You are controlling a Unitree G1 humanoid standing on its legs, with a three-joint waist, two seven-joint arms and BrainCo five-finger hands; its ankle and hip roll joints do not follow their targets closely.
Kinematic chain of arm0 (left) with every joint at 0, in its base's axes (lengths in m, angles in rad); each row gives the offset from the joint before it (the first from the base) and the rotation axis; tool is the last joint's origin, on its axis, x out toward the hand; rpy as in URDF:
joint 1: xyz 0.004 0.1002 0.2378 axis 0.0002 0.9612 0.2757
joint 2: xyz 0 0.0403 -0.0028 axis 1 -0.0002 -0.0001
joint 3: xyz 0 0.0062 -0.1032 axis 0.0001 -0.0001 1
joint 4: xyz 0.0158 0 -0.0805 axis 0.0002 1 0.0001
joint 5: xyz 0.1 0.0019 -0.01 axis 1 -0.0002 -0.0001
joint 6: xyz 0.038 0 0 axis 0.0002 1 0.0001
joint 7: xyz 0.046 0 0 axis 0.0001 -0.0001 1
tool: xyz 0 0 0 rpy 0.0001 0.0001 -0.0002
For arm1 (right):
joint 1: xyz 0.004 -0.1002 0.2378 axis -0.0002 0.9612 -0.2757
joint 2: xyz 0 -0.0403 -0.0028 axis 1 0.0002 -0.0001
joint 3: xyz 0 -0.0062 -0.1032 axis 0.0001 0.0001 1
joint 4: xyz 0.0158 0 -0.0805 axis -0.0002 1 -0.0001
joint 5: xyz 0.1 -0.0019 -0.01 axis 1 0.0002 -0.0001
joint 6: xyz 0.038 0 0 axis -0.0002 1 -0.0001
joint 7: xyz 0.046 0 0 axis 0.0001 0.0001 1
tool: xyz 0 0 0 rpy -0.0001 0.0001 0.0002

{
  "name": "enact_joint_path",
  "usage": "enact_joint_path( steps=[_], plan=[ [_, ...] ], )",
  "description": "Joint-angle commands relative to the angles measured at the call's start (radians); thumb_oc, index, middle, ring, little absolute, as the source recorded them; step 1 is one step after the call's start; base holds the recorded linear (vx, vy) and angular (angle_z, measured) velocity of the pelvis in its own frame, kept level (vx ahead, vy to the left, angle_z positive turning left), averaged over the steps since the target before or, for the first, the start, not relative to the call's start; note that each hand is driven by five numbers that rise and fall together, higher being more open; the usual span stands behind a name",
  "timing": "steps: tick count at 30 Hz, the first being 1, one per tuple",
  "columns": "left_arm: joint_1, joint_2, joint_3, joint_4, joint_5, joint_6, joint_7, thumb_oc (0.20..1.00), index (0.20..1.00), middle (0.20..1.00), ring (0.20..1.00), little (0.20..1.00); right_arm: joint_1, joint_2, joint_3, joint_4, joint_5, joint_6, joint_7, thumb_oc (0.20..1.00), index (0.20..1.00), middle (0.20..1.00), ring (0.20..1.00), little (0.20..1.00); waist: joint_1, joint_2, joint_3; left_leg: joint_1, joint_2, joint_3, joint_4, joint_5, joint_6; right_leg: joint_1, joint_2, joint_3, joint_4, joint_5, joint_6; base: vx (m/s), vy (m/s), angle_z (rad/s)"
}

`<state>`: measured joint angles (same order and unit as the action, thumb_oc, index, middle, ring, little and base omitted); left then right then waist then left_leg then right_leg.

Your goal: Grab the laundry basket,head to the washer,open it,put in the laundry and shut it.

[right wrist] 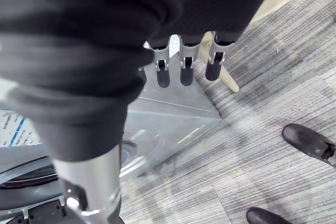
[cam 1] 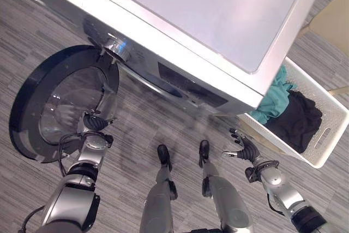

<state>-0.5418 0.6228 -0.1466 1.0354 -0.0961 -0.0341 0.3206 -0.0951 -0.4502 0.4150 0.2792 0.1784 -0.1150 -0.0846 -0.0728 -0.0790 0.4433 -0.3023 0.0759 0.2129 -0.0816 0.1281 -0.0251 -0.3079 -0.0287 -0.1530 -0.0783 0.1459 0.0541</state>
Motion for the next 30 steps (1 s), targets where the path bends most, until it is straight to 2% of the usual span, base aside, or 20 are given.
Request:
enact_joint_path(
  steps=[1,4,8,10,11,12,13,14,16,18,20,22,24,25,27,28,29,30],
  plan=[
    [0.052,0.119,0.062,0.009,0.02,0.004,0.061,1.0,1.0,1.0,1.0,1.0,0.053,0.047,-0.039,-0.079,0.047,-0.057,0.001,1.0,1.0,1.0,1.0,1.0,0.047,-0.055,-0.038,0.021,-0.049,-0.035,0.002,-0.068,-0.007,-0.011,-0.077,0.017,0.071,-0.07,0.105,0.04,0.008,0.12],
    [0.095,0.115,0.087,-0.025,0.022,0.003,0.066,1.0,1.0,1.0,1.0,1.0,0.054,0.052,-0.047,-0.089,0.038,-0.057,0.001,1.0,1.0,1.0,1.0,1.0,0.049,-0.053,-0.05,0.038,-0.052,-0.027,0.004,-0.079,-0.005,0.003,-0.078,0.024,0.073,-0.075,0.104,0.04,0.014,0.04],
    [0.196,0.062,0.112,-0.092,0.033,0.0,0.056,1.0,1.0,1.0,1.0,1.0,0.068,0.051,-0.072,-0.107,0.023,-0.049,0.004,1.0,1.0,1.0,1.0,1.0,0.046,-0.042,-0.082,0.088,-0.058,-0.005,0.007,-0.106,0.002,0.035,-0.079,0.042,0.089,-0.09,0.103,0.06,0.02,-0.06],
    [0.275,0.005,0.117,-0.137,0.031,-0.004,0.04,1.0,1.0,1.0,1.0,1.0,0.074,0.052,-0.088,-0.108,0.004,-0.036,0.006,1.0,1.0,1.0,1.0,1.0,0.042,-0.034,-0.104,0.124,-0.063,0.016,0.009,-0.12,0.006,0.055,-0.079,0.055,0.098,-0.096,0.103,0.12,0.036,-0.22],
    [0.335,-0.057,0.116,-0.136,0.028,-0.004,0.019,1.0,1.0,1.0,1.0,1.0,0.079,0.046,-0.114,-0.121,-0.025,-0.02,0.006,1.0,1.0,1.0,1.0,1.0,0.032,-0.026,-0.124,0.165,-0.067,0.042,0.009,-0.133,0.012,0.075,-0.078,0.074,0.108,-0.103,0.104,0.11,0.05,-0.22],
    [0.335,-0.057,0.116,-0.136,0.028,-0.004,0.019,1.0,1.0,1.0,1.0,1.0,0.079,0.046,-0.114,-0.121,-0.025,-0.02,0.006,1.0,1.0,1.0,1.0,1.0,0.033,-0.027,-0.127,0.162,-0.067,0.043,0.008,-0.131,0.012,0.072,-0.078,0.075,0.107,-0.1,0.104,0.15,0.085,-0.46],
    [0.394,-0.119,0.109,-0.144,0.038,0.001,0.0,1.0,1.0,1.0,1.0,1.0,0.086,0.029,-0.138,-0.142,-0.081,-0.01,0.007,1.0,1.0,1.0,1.0,1.0,0.022,-0.013,-0.142,0.203,-0.069,0.074,0.005,-0.142,0.016,0.089,-0.077,0.093,0.11,-0.103,0.107,0.07,0.045,-0.59],
    [0.394,-0.119,0.109,-0.144,0.038,0.001,0.0,1.0,1.0,1.0,1.0,1.0,0.086,0.029,-0.138,-0.142,-0.081,-0.01,0.007,1.0,1.0,1.0,1.0,1.0,0.022,-0.013,-0.143,0.203,-0.069,0.075,0.005,-0.142,0.016,0.088,-0.077,0.094,0.11,-0.103,0.107,0.12,0.088,-0.71],
    [0.476,-0.197,0.095,-0.167,0.047,0.003,-0.024,1.0,1.0,1.0,1.0,1.0,0.083,-0.014,-0.169,-0.191,-0.184,-0.005,-0.008,1.0,1.0,1.0,1.0,1.0,0.01,0.006,-0.156,0.248,-0.068,0.132,0.007,-0.157,0.022,0.106,-0.075,0.104,0.106,-0.1,0.113,0.07,0.037,-0.59],
    [0.502,-0.22,0.09,-0.171,0.055,0.004,-0.035,1.0,1.0,1.0,1.0,1.0,0.079,-0.032,-0.179,-0.209,-0.225,-0.003,-0.011,1.0,1.0,1.0,1.0,1.0,0.011,0.011,-0.159,0.263,-0.062,0.153,0.008,-0.159,0.023,0.106,-0.076,0.099,0.114,-0.099,0.114,0.02,-0.048,-0.89],
    [0.548,-0.261,0.067,-0.152,0.069,0.008,-0.063,1.0,1.0,1.0,1.0,1.0,0.064,-0.054,-0.183,-0.227,-0.297,-0.007,-0.02,1.0,1.0,1.0,1.0,1.0,0.024,0.034,-0.173,0.302,-0.031,0.197,0.009,-0.181,0.013,0.122,-0.104,-0.017,0.172,-0.139,0.115,0.08,-0.119,-1.02],
    [0.573,-0.276,0.044,-0.138,0.095,0.013,-0.087,1.0,1.0,1.0,1.0,1.0,0.067,-0.069,-0.182,-0.233,-0.343,-0.007,-0.02,1.0,1.0,1.0,1.0,1.0,0.028,0.037,-0.196,0.321,-0.013,0.237,0.027,-0.187,-0.001,0.168,-0.128,-0.115,0.164,-0.167,0.103,0.1,-0.184,-0.94],
    [0.579,-0.286,0.031,-0.119,0.103,0.013,-0.098,1.0,1.0,1.0,1.0,1.0,0.073,-0.071,-0.18,-0.225,-0.361,-0.005,-0.025,1.0,1.0,1.0,1.0,1.0,0.025,0.036,-0.203,0.324,-0.003,0.246,0.054,-0.192,-0.007,0.184,-0.124,-0.113,0.156,-0.178,0.094,0.09,-0.214,-1.09],
    [0.581,-0.302,0.015,-0.099,0.13,0.012,-0.117,1.0,1.0,1.0,1.0,1.0,0.082,-0.087,-0.182,-0.205,-0.413,-0.003,-0.039,1.0,1.0,1.0,1.0,1.0,0.016,0.037,-0.22,0.321,0.028,0.257,0.142,-0.21,-0.028,0.203,-0.107,-0.077,0.141,-0.188,0.086,0.12,-0.267,-0.25],
    [0.588,-0.308,-0.001,-0.113,0.147,0.009,-0.126,1.0,1.0,1.0,1.0,1.0,0.081,-0.112,-0.18,-0.198,-0.449,0.001,-0.052,1.0,1.0,1.0,1.0,1.0,0.015,0.034,-0.217,0.298,0.085,0.263,0.281,-0.215,-0.052,0.251,-0.085,-0.057,0.1,-0.195,0.061,0.1,-0.287,-0.38],
    [0.587,-0.309,-0.001,-0.113,0.147,0.009,-0.126,1.0,1.0,1.0,1.0,1.0,0.081,-0.112,-0.18,-0.198,-0.449,0.001,-0.053,1.0,1.0,1.0,1.0,1.0,0.015,0.035,-0.217,0.297,0.086,0.262,0.284,-0.216,-0.052,0.251,-0.084,-0.058,0.099,-0.195,0.061,0.07,-0.269,-0.63],
    [0.581,-0.322,-0.014,-0.117,0.141,0.004,-0.131,1.0,1.0,1.0,1.0,1.0,0.063,-0.148,-0.166,-0.185,-0.471,0.011,-0.057,1.0,1.0,1.0,1.0,1.0,0.022,0.036,-0.207,0.259,0.124,0.22,0.394,-0.176,-0.075,0.29,-0.058,-0.036,0.063,-0.2,0.033,0.06,-0.169,-0.46],
    [0.58,-0.329,-0.026,-0.123,0.134,-0.004,-0.129,1.0,1.0,1.0,1.0,1.0,0.049,-0.163,-0.153,-0.171,-0.481,0.014,-0.058,1.0,1.0,1.0,1.0,1.0,0.029,0.038,-0.203,0.238,0.118,0.174,0.421,-0.16,-0.08,0.299,-0.052,-0.025,0.049,-0.203,0.025,-0.02,-0.203,-0.39]
  ],
)
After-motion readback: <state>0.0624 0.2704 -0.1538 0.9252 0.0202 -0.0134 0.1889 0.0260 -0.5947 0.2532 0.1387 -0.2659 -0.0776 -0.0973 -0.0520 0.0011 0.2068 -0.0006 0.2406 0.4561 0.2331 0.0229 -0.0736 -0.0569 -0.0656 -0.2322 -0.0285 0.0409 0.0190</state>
